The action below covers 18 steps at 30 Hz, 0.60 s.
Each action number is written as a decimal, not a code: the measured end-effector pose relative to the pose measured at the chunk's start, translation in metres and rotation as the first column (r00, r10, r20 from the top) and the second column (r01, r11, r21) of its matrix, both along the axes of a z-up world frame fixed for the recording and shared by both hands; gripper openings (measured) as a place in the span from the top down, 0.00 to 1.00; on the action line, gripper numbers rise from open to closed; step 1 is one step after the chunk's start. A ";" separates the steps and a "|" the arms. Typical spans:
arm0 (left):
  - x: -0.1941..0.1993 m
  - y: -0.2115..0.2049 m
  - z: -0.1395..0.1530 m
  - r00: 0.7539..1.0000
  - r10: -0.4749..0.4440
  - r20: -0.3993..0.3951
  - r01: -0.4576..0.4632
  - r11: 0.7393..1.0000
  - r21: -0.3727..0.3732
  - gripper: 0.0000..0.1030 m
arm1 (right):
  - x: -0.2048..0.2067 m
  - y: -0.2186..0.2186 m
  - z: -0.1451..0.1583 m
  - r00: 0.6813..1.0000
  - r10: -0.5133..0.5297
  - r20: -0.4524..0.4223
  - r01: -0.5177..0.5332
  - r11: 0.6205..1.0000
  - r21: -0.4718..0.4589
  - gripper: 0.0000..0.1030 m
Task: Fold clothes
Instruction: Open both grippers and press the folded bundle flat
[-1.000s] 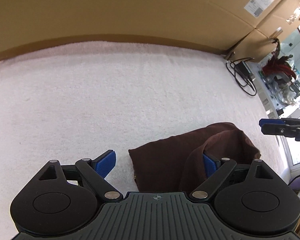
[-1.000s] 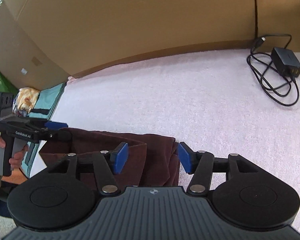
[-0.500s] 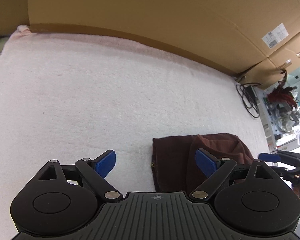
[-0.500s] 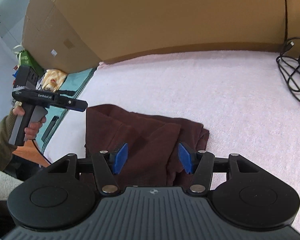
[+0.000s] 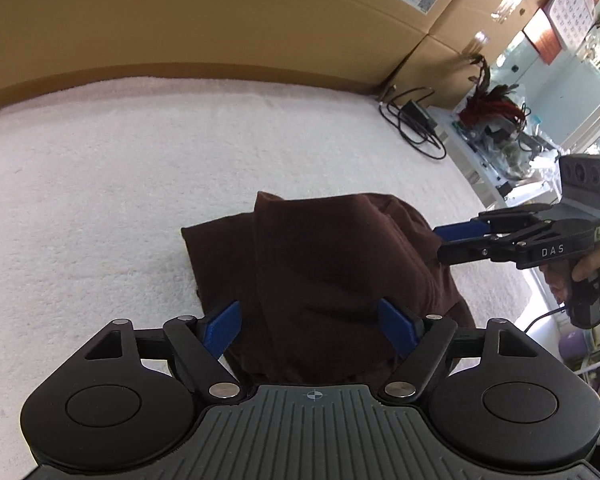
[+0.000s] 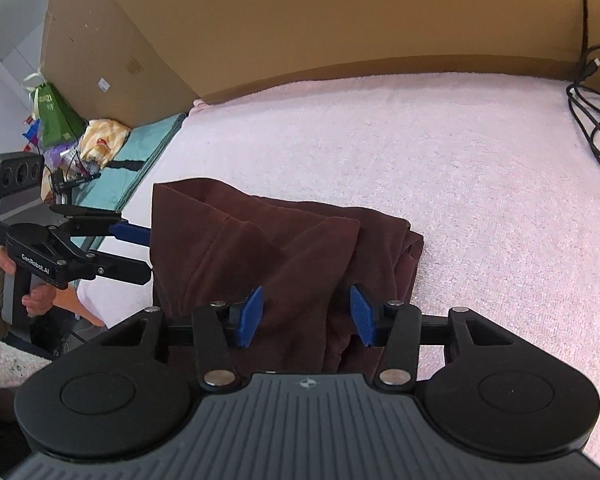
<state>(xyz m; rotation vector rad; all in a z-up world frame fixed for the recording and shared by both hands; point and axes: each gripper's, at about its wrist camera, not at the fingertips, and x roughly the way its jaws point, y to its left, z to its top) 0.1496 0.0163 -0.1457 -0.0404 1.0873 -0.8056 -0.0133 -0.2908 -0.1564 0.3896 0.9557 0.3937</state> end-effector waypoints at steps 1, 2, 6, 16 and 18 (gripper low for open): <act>0.002 0.001 -0.002 1.000 0.001 -0.017 -0.001 1.000 -0.011 0.33 | -0.002 -0.001 0.000 1.000 -0.005 0.000 0.005 1.000 0.006 0.47; 0.003 0.001 -0.006 0.999 0.002 -0.037 -0.003 1.000 -0.018 0.38 | -0.003 0.000 0.000 1.000 -0.007 0.000 0.007 1.000 0.008 0.47; 0.004 0.002 -0.020 0.998 0.015 -0.068 -0.016 1.000 -0.012 0.66 | -0.008 0.002 0.000 1.000 -0.017 0.010 0.017 1.000 0.025 0.47; 0.001 0.012 -0.023 0.994 0.074 -0.080 -0.077 0.996 -0.041 0.73 | -0.009 0.005 -0.001 1.000 -0.012 0.007 0.013 0.999 -0.030 0.96; -0.001 0.014 -0.022 0.994 0.079 -0.072 -0.081 0.996 -0.029 0.61 | -0.013 -0.004 0.005 0.999 -0.044 0.014 0.043 0.999 0.028 0.96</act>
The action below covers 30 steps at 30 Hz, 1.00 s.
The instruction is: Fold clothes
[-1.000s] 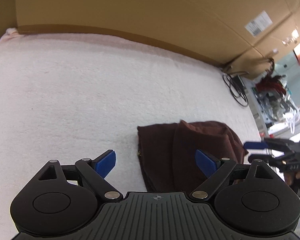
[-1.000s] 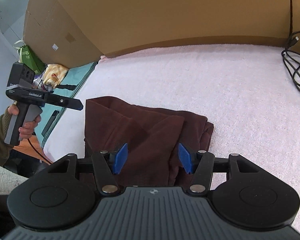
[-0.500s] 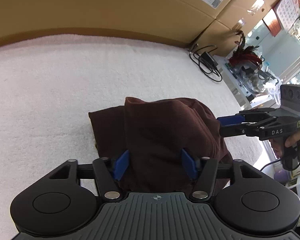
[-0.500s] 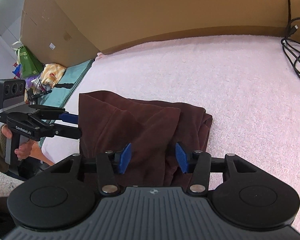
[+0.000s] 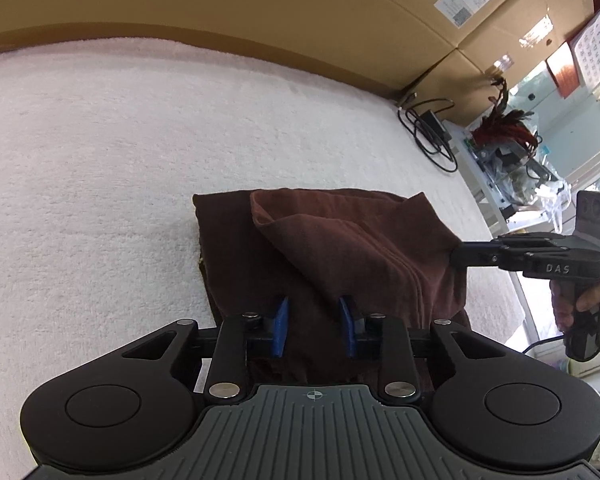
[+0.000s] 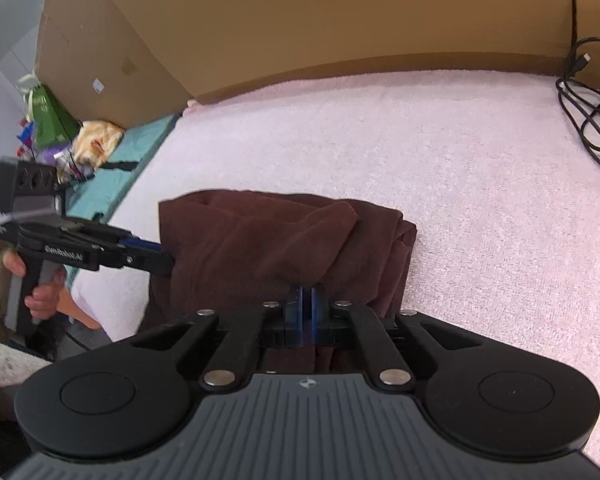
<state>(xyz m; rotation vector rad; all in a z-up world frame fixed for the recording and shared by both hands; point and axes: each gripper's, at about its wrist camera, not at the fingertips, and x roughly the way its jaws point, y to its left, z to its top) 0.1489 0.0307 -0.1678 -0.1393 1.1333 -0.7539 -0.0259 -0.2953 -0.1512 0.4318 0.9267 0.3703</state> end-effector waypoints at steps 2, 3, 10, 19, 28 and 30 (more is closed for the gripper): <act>-0.001 0.000 -0.006 1.000 0.005 0.002 -0.005 0.999 0.042 0.53 | -0.003 -0.009 0.001 0.999 -0.037 -0.011 0.038 0.999 0.034 0.97; -0.001 0.001 -0.010 1.000 0.013 -0.007 -0.013 0.999 0.053 0.47 | -0.003 -0.009 -0.003 0.999 -0.044 -0.028 0.044 0.999 0.018 0.97; -0.005 0.011 0.010 0.999 0.030 0.038 -0.032 0.998 0.050 0.38 | -0.007 -0.002 -0.001 0.998 -0.051 -0.028 0.050 0.997 -0.059 0.70; 0.005 -0.025 0.052 0.932 -0.255 0.259 0.211 0.960 0.186 0.29 | 0.014 -0.008 0.032 0.993 -0.046 0.108 0.055 0.995 -0.087 0.47; 0.016 -0.054 0.049 0.843 -0.478 0.247 0.403 0.865 0.299 0.35 | 0.042 0.005 0.020 0.998 0.028 0.058 -0.021 0.991 -0.129 0.44; 0.019 -0.056 0.047 0.834 -0.499 0.235 0.424 0.853 0.305 0.37 | 0.043 0.005 0.019 0.998 0.027 0.052 -0.020 0.991 -0.129 0.43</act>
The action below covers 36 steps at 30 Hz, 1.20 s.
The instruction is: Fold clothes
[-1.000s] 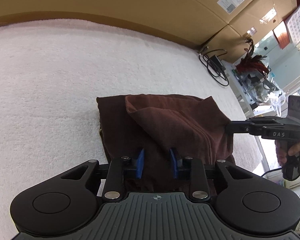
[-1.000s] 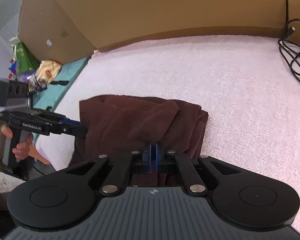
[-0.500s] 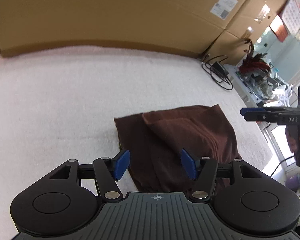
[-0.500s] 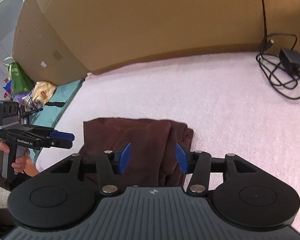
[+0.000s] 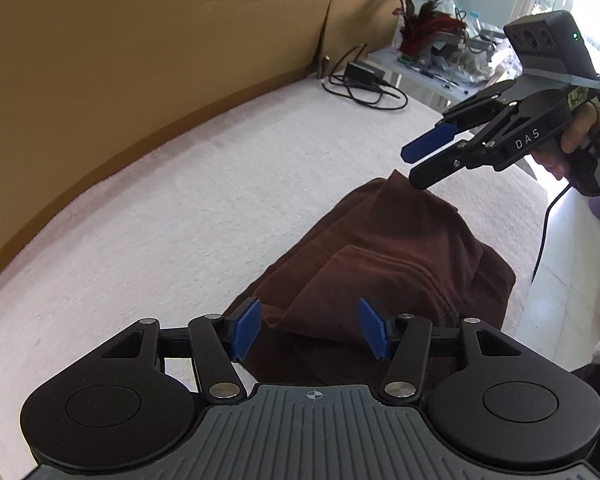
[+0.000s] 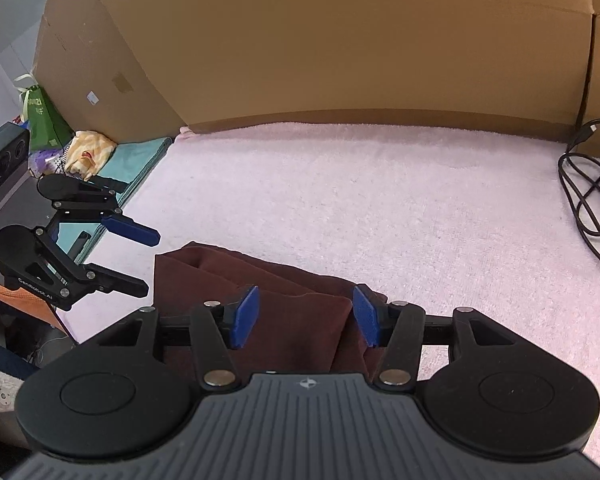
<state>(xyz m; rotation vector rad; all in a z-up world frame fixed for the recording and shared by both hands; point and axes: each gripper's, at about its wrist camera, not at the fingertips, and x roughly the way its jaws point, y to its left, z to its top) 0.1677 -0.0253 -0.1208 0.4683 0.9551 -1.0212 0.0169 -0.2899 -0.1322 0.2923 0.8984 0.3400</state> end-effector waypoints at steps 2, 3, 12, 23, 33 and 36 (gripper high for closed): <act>0.003 -0.004 -0.004 1.000 -0.030 -0.004 0.030 0.999 0.022 0.41 | 0.000 0.001 -0.001 1.000 0.003 -0.008 -0.003 1.000 0.000 0.42; 0.004 -0.006 -0.006 0.999 -0.042 -0.009 0.043 0.999 0.032 0.43 | 0.001 0.001 -0.002 1.000 0.004 -0.013 -0.004 1.000 0.000 0.42; 0.015 -0.019 -0.006 0.991 -0.126 -0.047 0.130 0.989 0.071 0.46 | 0.002 0.004 -0.011 0.999 -0.009 -0.053 0.010 1.000 0.013 0.36; 0.025 -0.034 -0.017 0.979 -0.123 -0.164 0.142 0.983 0.113 0.32 | 0.001 0.002 -0.014 0.997 -0.028 -0.067 0.030 0.999 0.019 0.35; 0.026 -0.034 -0.019 0.972 -0.096 -0.215 0.120 0.988 0.099 0.18 | -0.003 0.000 -0.014 0.997 -0.034 -0.072 0.035 0.999 0.014 0.33; 0.027 -0.034 -0.019 0.962 -0.091 -0.259 0.116 0.990 0.081 0.18 | -0.003 0.000 -0.015 0.997 -0.035 -0.074 0.036 0.999 0.016 0.33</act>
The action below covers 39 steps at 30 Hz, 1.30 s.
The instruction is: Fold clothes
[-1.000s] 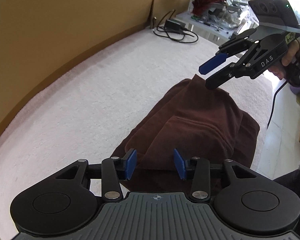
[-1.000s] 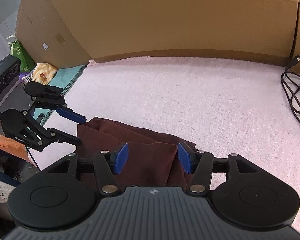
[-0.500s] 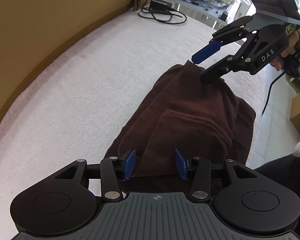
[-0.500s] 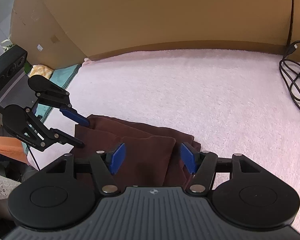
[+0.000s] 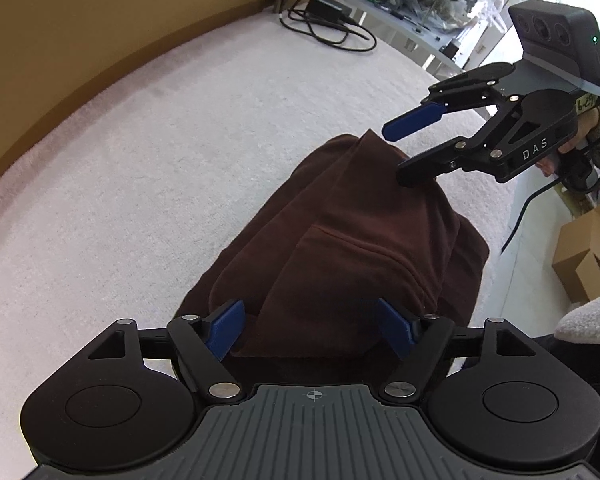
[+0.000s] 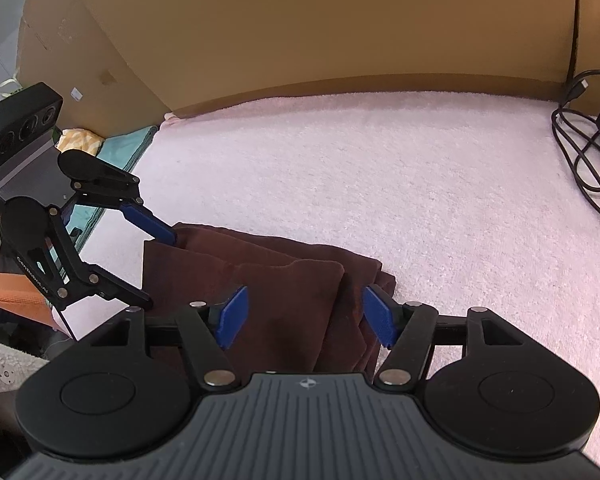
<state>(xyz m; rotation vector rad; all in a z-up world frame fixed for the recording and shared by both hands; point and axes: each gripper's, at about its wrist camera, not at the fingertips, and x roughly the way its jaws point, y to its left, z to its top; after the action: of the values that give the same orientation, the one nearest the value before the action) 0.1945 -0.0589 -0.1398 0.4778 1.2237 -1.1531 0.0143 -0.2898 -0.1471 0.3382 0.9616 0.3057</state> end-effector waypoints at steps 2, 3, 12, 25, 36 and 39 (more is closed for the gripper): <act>-0.002 0.000 0.002 1.000 -0.006 0.002 0.006 1.000 -0.013 0.18 | 0.000 0.001 -0.001 1.000 0.003 0.000 -0.003 1.000 -0.001 0.33; -0.003 -0.001 0.002 1.000 -0.005 0.009 0.005 1.000 -0.017 0.18 | 0.000 0.001 -0.001 1.000 0.004 0.000 -0.004 1.000 0.000 0.33; 0.004 -0.003 -0.005 0.993 0.113 0.029 -0.114 0.993 0.037 0.98 | 0.000 -0.001 -0.002 1.000 0.000 -0.003 0.000 1.000 0.001 0.32; 0.023 0.011 0.013 0.978 0.207 0.035 -0.205 0.977 -0.060 0.87 | 0.013 -0.002 0.010 0.997 0.053 0.055 -0.052 0.998 -0.019 0.45; 0.005 0.003 0.010 0.994 0.056 0.097 -0.055 0.998 -0.013 0.36 | 0.020 0.009 0.001 0.995 0.103 0.003 -0.103 0.993 -0.053 0.51; 0.005 0.001 0.008 0.997 0.026 0.078 -0.026 1.000 0.005 0.36 | 0.020 0.009 0.001 0.996 0.093 0.000 -0.092 0.994 -0.050 0.51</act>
<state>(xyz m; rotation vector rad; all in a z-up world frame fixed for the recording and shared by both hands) 0.1996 -0.0578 -0.1322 0.5053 1.1634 -1.0993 0.0342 -0.2812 -0.1466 0.2479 0.9829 0.3656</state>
